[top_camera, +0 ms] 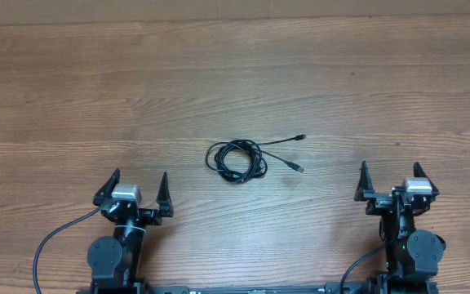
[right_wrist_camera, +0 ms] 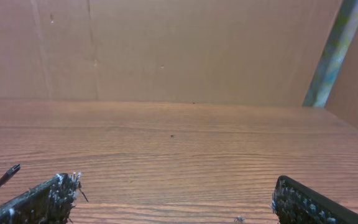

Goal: Untangle cables

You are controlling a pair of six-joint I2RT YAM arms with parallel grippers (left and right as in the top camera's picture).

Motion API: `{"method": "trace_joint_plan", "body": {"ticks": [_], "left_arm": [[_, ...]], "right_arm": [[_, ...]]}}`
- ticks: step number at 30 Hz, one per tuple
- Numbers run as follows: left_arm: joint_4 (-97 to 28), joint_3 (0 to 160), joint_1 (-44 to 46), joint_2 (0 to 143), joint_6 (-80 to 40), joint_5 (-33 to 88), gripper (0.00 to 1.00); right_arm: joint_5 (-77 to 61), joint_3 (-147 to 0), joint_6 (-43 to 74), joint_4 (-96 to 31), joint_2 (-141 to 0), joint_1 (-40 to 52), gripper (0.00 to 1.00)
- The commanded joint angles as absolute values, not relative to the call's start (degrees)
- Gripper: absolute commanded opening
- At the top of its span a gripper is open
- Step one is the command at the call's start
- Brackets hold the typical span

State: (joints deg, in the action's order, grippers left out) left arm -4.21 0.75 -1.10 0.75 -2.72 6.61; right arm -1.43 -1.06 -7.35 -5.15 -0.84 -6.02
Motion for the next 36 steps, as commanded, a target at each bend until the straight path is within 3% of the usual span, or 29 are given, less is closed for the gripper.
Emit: {"method": "trace_joint_plan", "body": {"ticks": [1,19,26,36], "left_arm": [[-3.97,0.27,-0.73,0.36,-1.43,5.78,1.0],[-3.99,0.27,-0.71,0.36,-2.96,6.24,0.99],[-3.77,0.51,-0.67,0.51,-13.41,13.67,1.0],[-8.95,5.8,-0.71,3.27,-13.28,20.43,1.0]], "right_arm": [[-0.97,-0.45,-7.4,-4.75,-0.16,-6.46,1.0],[-0.97,-0.45,-7.4,-4.75,-0.16,-6.46,1.0],[-0.97,-0.45,-7.4,-4.78,-0.16,-6.46,1.0],[-0.97,-0.45,-7.4,-4.75,-0.16,-6.46,1.0]]}}
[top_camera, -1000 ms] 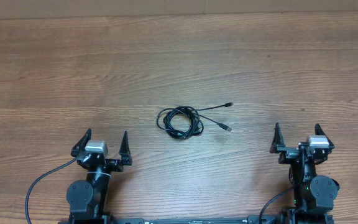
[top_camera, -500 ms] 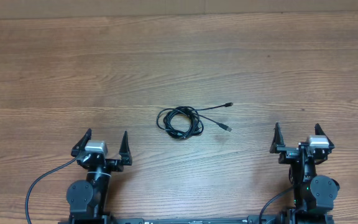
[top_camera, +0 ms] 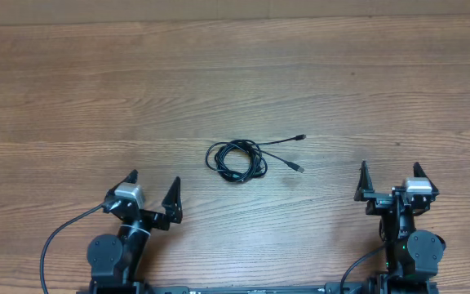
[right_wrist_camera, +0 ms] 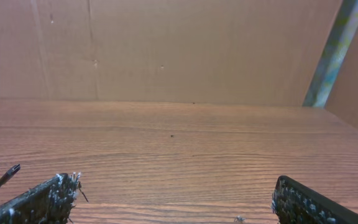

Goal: Untangle cables
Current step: 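Move the left gripper forward over the coiled black cable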

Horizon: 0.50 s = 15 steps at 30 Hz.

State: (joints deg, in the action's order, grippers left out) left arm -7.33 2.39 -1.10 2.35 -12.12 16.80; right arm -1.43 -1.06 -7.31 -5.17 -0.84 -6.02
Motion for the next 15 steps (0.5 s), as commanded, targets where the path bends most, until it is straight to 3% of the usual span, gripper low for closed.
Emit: {"method": "trace_joint_plan", "body": {"ticks": [1,15], "left_arm": [[-9.8,6.96,-0.71,3.6,-13.26,20.43,1.0],[-23.53,25.39,-0.71,16.67,-11.77,26.72,1.0]], "right_arm": [[-0.97,-0.45,-7.4,-4.75,-0.16,-6.46,1.0],[-0.97,-0.45,-7.4,-4.75,-0.16,-6.46,1.0]]}}
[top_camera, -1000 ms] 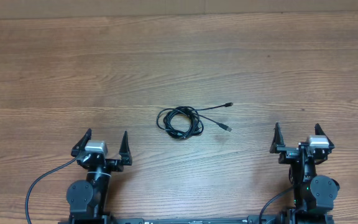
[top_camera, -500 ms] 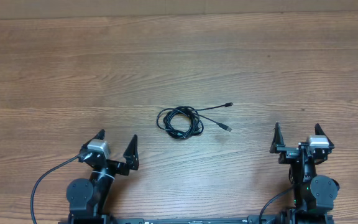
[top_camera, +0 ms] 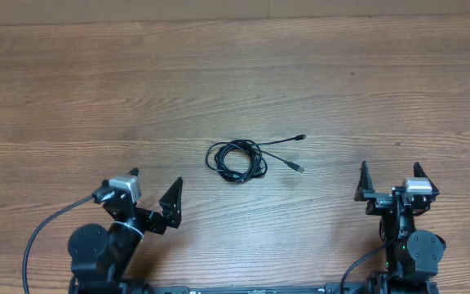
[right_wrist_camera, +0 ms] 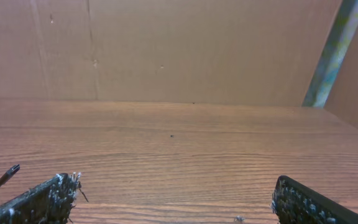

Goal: Untangle cables
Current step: 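Move the left gripper forward over the coiled black cable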

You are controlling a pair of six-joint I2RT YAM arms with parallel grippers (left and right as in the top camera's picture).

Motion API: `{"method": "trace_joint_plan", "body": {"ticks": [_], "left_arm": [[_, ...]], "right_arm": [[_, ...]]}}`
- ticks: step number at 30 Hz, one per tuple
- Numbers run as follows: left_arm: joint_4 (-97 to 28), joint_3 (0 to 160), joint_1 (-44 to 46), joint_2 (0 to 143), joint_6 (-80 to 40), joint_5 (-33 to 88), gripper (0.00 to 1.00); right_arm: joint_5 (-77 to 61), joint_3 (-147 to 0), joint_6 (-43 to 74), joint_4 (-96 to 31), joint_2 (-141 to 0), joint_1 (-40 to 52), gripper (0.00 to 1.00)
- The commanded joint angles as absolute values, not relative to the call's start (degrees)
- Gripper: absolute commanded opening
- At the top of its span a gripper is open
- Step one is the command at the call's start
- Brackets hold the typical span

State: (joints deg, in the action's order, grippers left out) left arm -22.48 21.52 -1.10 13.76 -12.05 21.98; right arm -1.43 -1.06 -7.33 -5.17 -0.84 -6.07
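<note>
A thin black cable (top_camera: 237, 158) lies coiled in a small bundle at the middle of the wooden table (top_camera: 235, 73), with two loose ends and plugs (top_camera: 299, 168) trailing to the right. My left gripper (top_camera: 155, 187) stands open near the front left, below and left of the coil, turned toward it. My right gripper (top_camera: 391, 173) stands open at the front right, well away from the cable. In the right wrist view its fingers (right_wrist_camera: 36, 199) frame bare wood, and one cable tip (right_wrist_camera: 10, 170) shows at the far left edge.
A brown cardboard wall (right_wrist_camera: 179, 50) rises behind the table's far edge. A greenish post (right_wrist_camera: 334, 53) stands at the back right. The left arm's own grey lead (top_camera: 47, 233) loops beside its base.
The left arm has shifted: its base sits further left and lower in the overhead view, and its wrist leans more to the right. The right arm and the cable have not moved.
At first both grippers stood open and upright at the front edge, the coil untouched at the centre. Then the left gripper had turned slightly to the right. Now it is tilted further that way, with the cable still where it lay.
</note>
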Motion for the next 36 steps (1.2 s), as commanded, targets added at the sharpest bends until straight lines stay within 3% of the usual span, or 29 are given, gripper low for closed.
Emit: {"method": "trace_joint_plan", "body": {"ticks": [1,17,23,36], "left_arm": [[-24.49,26.72,-0.71,18.02,-11.77,28.01,1.0],[-54.0,54.89,-0.67,41.5,-11.84,33.21,1.0],[-56.38,55.2,-0.69,43.31,-12.62,38.96,0.99],[-63.24,55.18,-0.69,43.77,-18.48,39.03,1.0]], "right_arm": [[-0.97,-0.45,-7.4,-4.75,-0.16,-6.46,1.0],[-0.97,-0.45,-7.4,-4.75,-0.16,-6.46,1.0],[-0.97,-0.45,-7.4,-4.75,-0.16,-6.46,1.0],[-0.97,-0.45,-7.4,-4.75,-0.16,-6.46,1.0]]}}
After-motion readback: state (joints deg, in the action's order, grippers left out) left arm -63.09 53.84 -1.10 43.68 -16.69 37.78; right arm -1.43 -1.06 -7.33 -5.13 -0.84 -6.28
